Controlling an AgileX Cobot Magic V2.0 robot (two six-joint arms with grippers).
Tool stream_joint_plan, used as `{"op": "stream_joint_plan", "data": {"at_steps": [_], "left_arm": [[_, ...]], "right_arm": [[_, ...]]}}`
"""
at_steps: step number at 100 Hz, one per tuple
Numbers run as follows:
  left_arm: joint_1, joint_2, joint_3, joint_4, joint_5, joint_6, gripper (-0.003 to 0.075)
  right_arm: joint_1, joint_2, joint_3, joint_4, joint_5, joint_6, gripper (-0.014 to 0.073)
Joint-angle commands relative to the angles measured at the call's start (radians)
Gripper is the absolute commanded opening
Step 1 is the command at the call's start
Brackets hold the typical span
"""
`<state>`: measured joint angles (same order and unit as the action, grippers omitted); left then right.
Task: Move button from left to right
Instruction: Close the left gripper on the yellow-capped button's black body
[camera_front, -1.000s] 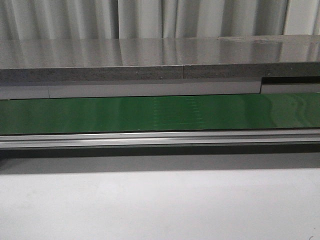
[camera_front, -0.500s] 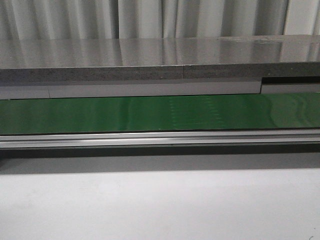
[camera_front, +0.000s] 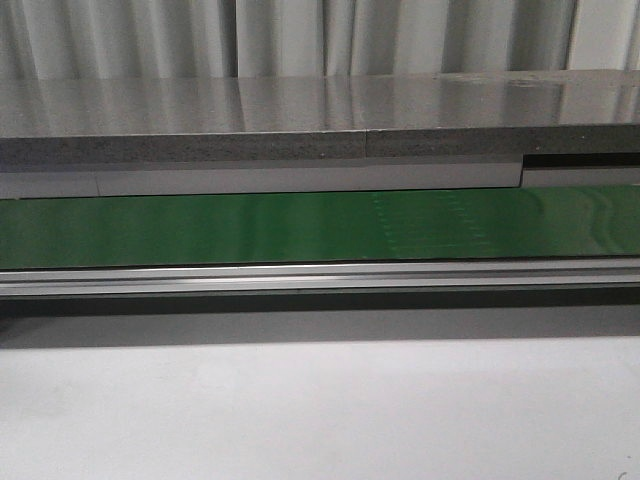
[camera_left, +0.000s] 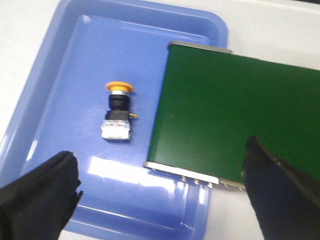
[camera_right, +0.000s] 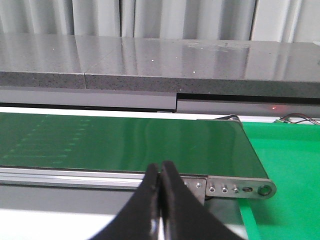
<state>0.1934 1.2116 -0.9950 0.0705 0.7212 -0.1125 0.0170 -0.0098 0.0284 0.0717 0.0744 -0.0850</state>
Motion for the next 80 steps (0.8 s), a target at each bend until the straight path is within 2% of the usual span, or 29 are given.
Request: {"op": "stream_joint_plan", "data": {"at_steps": [1, 16, 47, 80], "left_arm": [[0.051, 0.066, -0.090, 0.002, -0.055, -0.002, 0.0641], [0.102, 0.224, -0.193, 0.002, -0.051, -0.002, 0.0641], [0.123, 0.495, -0.354, 0.024, -0.020, -0.002, 0.0641], [0.123, 0.639, -0.396, 0.024, 0.004, -0.002, 0.0641]], "right_arm": [[-0.001, -0.017, -0.016, -0.008, -0.088, 0.001, -0.0068], [-0.001, -0.017, -0.016, -0.008, -0.088, 0.001, -0.0068], [-0.001, -0.017, -0.016, -0.008, -0.088, 0.001, -0.0068], [-0.001, -0.017, -0.016, -0.008, -0.088, 0.001, -0.0068]]}}
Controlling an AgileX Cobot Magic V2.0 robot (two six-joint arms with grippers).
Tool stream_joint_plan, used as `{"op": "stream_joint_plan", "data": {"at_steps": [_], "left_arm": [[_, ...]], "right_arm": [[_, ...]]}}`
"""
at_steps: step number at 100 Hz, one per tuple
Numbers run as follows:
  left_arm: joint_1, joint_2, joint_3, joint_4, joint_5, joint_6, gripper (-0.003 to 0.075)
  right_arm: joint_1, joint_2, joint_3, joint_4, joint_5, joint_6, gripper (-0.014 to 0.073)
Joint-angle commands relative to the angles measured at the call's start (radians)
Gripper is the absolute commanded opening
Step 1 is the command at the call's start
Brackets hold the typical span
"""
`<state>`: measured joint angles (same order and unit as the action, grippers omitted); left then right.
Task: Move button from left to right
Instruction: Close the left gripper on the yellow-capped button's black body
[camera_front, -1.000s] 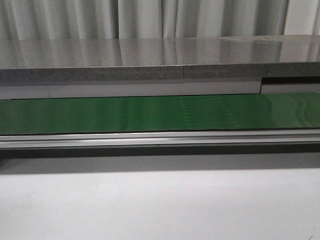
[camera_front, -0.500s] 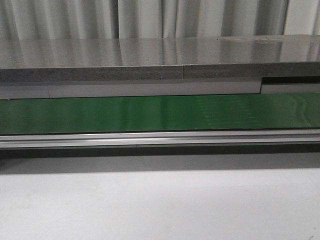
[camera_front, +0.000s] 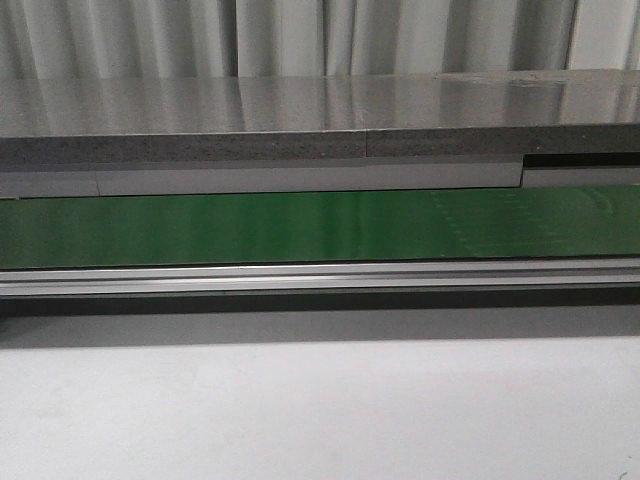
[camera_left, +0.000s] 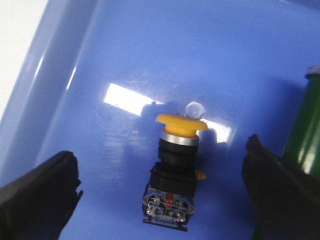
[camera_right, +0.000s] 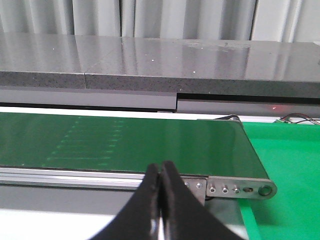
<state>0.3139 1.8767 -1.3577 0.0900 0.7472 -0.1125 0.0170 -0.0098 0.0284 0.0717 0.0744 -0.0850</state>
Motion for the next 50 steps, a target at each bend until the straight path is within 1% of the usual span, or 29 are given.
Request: {"op": "stream_joint_plan", "data": {"at_steps": [1, 50], "left_arm": [[0.003, -0.024, -0.033, 0.004, -0.022, -0.002, 0.0641], [0.003, 0.059, -0.033, 0.004, -0.028, -0.002, 0.0641]], "right_arm": [[-0.001, -0.017, -0.016, -0.008, -0.088, 0.001, -0.0068], [-0.001, -0.017, -0.016, -0.008, -0.088, 0.001, -0.0068]]}}
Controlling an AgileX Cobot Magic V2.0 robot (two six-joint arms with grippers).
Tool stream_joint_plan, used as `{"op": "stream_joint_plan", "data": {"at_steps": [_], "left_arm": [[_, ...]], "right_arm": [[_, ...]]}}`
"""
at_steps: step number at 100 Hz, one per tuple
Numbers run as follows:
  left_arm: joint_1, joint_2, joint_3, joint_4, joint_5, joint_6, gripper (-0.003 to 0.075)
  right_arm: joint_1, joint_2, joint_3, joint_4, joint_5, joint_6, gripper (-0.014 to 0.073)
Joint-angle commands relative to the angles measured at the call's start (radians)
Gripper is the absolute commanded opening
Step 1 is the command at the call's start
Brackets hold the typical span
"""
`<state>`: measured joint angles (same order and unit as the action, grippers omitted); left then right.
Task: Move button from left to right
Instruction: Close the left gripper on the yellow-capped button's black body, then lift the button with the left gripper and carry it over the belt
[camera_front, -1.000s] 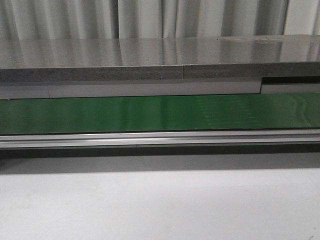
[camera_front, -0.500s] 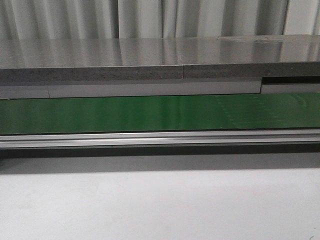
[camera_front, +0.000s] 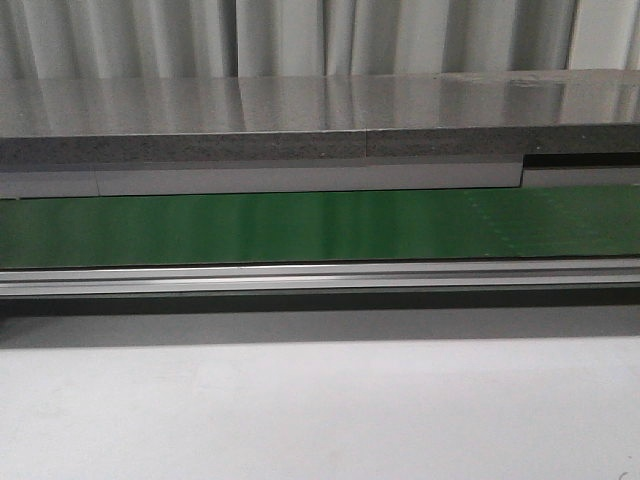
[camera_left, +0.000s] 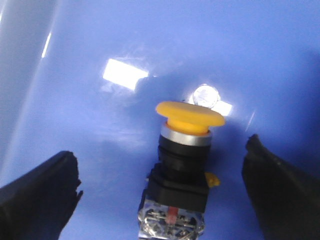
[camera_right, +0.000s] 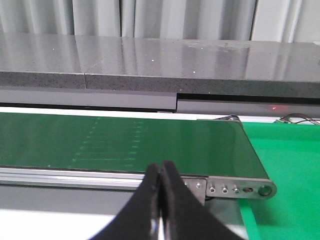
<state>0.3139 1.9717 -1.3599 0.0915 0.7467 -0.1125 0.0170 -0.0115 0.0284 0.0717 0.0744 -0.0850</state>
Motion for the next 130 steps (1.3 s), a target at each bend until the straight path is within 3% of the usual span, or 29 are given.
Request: {"op": "stream_joint_plan", "data": {"at_steps": [1, 38, 47, 59, 78, 86, 130], "left_arm": [[0.003, -0.032, -0.031, 0.003, -0.028, -0.002, 0.0641], [0.003, 0.028, -0.029, -0.004, -0.006, -0.002, 0.0637], [0.003, 0.028, -0.029, -0.004, -0.006, -0.002, 0.0598], [0.003, 0.028, -0.029, -0.004, 0.000, -0.002, 0.0448], [0.003, 0.028, -0.029, -0.004, 0.002, -0.002, 0.0093], [0.003, 0.028, -0.029, -0.004, 0.004, -0.002, -0.0018], [0.001, -0.131, -0.032, 0.009, 0.039, -0.001, -0.0020]], "right_arm": [[-0.001, -0.016, -0.016, -0.008, -0.088, 0.001, -0.0068], [-0.001, -0.016, -0.016, -0.008, -0.088, 0.001, -0.0068], [-0.001, -0.016, -0.016, -0.008, -0.088, 0.001, -0.0068], [-0.001, -0.016, -0.016, -0.008, -0.088, 0.001, -0.0068], [-0.001, -0.016, -0.016, -0.008, -0.088, 0.001, -0.0068], [-0.001, -0.016, -0.016, -0.008, -0.088, 0.001, -0.0068], [-0.001, -0.016, -0.016, -0.008, -0.088, 0.001, -0.0068]]}}
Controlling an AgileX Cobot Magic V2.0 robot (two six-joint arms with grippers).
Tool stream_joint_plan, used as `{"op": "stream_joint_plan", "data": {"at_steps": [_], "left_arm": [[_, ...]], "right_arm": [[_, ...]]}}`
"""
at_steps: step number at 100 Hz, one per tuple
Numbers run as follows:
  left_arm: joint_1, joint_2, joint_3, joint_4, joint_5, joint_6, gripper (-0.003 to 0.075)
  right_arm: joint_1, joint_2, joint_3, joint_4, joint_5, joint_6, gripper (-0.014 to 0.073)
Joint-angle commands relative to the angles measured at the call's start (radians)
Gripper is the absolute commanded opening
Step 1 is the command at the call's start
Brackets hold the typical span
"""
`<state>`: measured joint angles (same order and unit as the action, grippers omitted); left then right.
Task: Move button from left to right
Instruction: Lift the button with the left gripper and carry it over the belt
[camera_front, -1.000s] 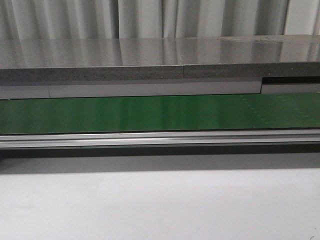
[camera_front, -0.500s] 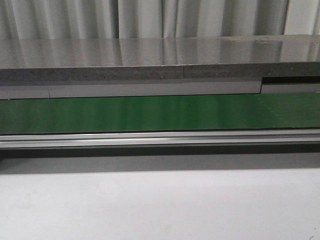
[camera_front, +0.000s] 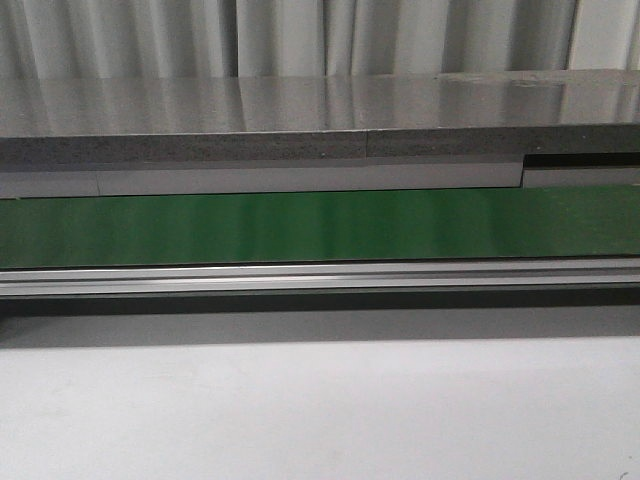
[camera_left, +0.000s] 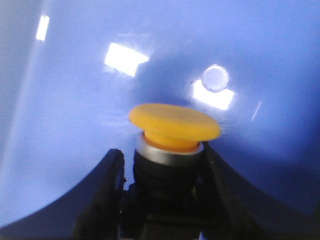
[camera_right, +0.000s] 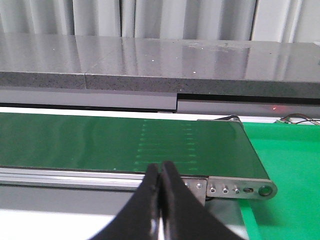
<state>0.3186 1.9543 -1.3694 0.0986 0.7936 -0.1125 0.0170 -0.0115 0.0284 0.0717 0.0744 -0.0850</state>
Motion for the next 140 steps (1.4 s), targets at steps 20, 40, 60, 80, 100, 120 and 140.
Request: {"op": "stream_joint_plan", "data": {"at_steps": [20, 40, 60, 80, 100, 120, 140], "left_arm": [[-0.034, -0.221, -0.022, -0.010, 0.044, 0.026, -0.0020], [-0.110, -0.245, -0.022, -0.057, 0.086, 0.086, -0.0020], [-0.180, -0.238, -0.014, -0.059, 0.085, 0.100, -0.0020], [-0.214, -0.238, -0.014, -0.059, 0.057, 0.100, -0.0020], [-0.216, -0.238, -0.014, -0.091, 0.029, 0.100, -0.0020], [-0.216, -0.218, -0.014, -0.099, 0.030, 0.100, -0.0020], [-0.216, -0.167, -0.014, -0.119, 0.054, 0.100, -0.0019]], "right_arm": [[-0.001, -0.016, -0.016, -0.008, -0.088, 0.001, -0.0068], [-0.001, -0.016, -0.016, -0.008, -0.088, 0.001, -0.0068], [-0.001, -0.016, -0.016, -0.008, -0.088, 0.001, -0.0068], [-0.001, -0.016, -0.016, -0.008, -0.088, 0.001, -0.0068], [-0.001, -0.016, -0.016, -0.008, -0.088, 0.001, -0.0068], [-0.001, -0.016, -0.016, -0.008, -0.088, 0.001, -0.0068], [-0.001, -0.016, -0.016, -0.008, -0.088, 0.001, -0.0068]]}}
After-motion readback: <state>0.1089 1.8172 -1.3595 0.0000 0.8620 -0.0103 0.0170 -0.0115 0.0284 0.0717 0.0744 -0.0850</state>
